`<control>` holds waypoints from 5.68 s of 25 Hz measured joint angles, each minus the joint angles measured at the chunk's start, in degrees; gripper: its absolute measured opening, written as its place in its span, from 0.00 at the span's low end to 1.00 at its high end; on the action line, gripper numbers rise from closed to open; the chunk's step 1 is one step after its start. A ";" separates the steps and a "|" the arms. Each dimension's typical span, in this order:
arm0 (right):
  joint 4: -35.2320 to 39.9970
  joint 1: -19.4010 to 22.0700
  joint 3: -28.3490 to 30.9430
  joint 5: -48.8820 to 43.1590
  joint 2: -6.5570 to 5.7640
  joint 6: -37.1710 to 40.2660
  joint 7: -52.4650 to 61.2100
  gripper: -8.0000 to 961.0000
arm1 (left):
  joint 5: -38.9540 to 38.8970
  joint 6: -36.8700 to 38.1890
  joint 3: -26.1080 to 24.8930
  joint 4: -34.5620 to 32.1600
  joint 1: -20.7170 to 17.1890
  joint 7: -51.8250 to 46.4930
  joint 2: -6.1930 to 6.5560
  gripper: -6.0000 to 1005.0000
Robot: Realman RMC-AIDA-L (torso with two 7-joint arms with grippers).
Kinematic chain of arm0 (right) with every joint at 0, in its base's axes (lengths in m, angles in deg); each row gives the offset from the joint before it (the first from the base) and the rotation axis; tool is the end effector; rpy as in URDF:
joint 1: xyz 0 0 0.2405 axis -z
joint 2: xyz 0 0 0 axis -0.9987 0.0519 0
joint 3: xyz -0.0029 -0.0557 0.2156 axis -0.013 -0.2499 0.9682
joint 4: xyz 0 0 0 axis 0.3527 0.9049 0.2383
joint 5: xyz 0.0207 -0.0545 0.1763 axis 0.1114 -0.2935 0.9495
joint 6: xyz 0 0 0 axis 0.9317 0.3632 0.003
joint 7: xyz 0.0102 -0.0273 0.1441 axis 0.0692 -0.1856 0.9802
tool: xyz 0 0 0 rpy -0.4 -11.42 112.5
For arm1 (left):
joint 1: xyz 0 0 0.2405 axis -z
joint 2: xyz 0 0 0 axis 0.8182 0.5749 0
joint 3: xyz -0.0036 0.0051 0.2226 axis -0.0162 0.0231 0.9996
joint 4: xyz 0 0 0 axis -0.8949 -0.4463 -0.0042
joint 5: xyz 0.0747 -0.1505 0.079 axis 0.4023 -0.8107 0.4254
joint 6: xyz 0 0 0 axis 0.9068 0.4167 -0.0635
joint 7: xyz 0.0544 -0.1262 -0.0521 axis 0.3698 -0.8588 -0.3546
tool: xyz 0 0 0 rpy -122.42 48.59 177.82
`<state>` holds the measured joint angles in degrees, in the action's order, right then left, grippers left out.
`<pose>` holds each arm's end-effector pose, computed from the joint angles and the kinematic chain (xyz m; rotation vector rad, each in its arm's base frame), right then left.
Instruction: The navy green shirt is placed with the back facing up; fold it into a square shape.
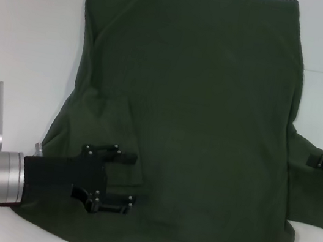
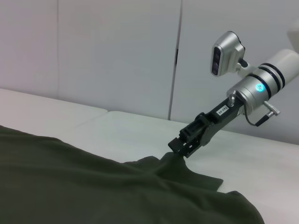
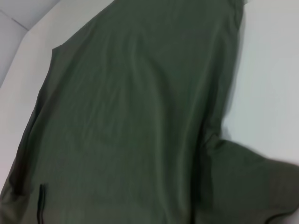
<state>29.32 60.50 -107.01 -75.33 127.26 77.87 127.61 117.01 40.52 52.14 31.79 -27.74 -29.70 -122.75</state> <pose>0.3138 0.3120 0.0625 -1.9312 1.7460 0.5346 -0.2163 0.2707 -0.0325 -2.7703 -0.3678 -0.7219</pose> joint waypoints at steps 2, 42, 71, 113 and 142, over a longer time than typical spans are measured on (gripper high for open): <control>-0.03 0.01 0.17 0.00 0.17 -0.03 -0.42 0.84 | -0.01 0.00 -0.05 0.00 0.00 -0.04 0.00 0.81; -2.88 -0.80 16.61 0.54 1.60 -5.56 -11.06 0.03 | 0.11 0.09 -0.01 0.62 0.18 -0.20 0.09 0.81; -2.97 -5.01 11.96 0.10 -0.09 -9.32 -11.27 0.06 | 0.12 -0.09 -0.25 0.61 0.79 -1.79 0.27 0.81; -4.28 -11.19 6.42 2.82 3.98 -1.74 -4.02 0.53 | 0.13 -2.70 -0.43 0.62 0.76 -2.49 0.35 0.81; -5.87 -7.85 4.46 -5.85 0.39 -2.87 2.05 0.97 | 0.13 -2.91 -0.30 0.70 0.74 -2.49 0.26 0.81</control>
<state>23.45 52.65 -102.54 -81.19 127.65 75.00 129.66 117.15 37.61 51.84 32.50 -27.01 -32.18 -122.49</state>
